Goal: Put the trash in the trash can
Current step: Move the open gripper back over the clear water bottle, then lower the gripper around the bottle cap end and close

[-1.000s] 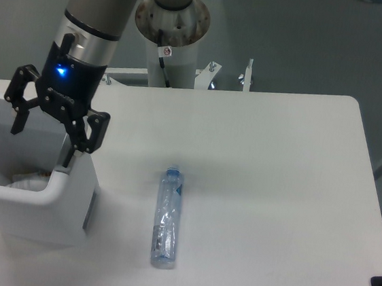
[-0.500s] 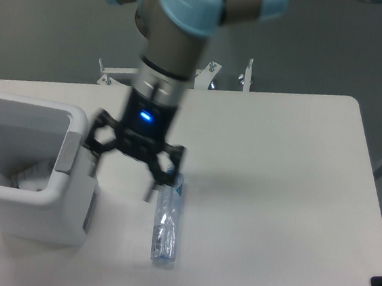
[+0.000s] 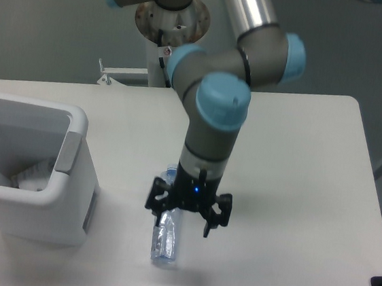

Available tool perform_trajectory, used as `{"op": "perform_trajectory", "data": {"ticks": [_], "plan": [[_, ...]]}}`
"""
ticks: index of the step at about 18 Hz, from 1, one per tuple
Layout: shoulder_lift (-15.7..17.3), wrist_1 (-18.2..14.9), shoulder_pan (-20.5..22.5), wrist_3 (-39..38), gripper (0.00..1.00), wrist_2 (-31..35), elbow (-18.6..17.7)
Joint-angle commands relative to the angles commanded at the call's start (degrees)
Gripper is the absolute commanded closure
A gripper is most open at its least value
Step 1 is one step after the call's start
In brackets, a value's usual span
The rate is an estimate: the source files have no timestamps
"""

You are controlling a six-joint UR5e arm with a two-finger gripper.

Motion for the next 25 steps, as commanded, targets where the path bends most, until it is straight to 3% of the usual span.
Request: {"op": "perform_trajectory", "data": {"ticks": [3, 7, 12, 25], "plan": [[-2.64, -0.79, -0.35, 0.00, 0.00, 0.18, 2.37], [-7.29, -7.63, -2.37, 0.00, 0.00, 4.21, 8.34], [-8.18, -12.47, -3.34, -0.09, 0.00, 4.48, 9.15], [-13.01, -13.01, -6.15, -0.44, 0.00, 8.70, 9.68]]}}
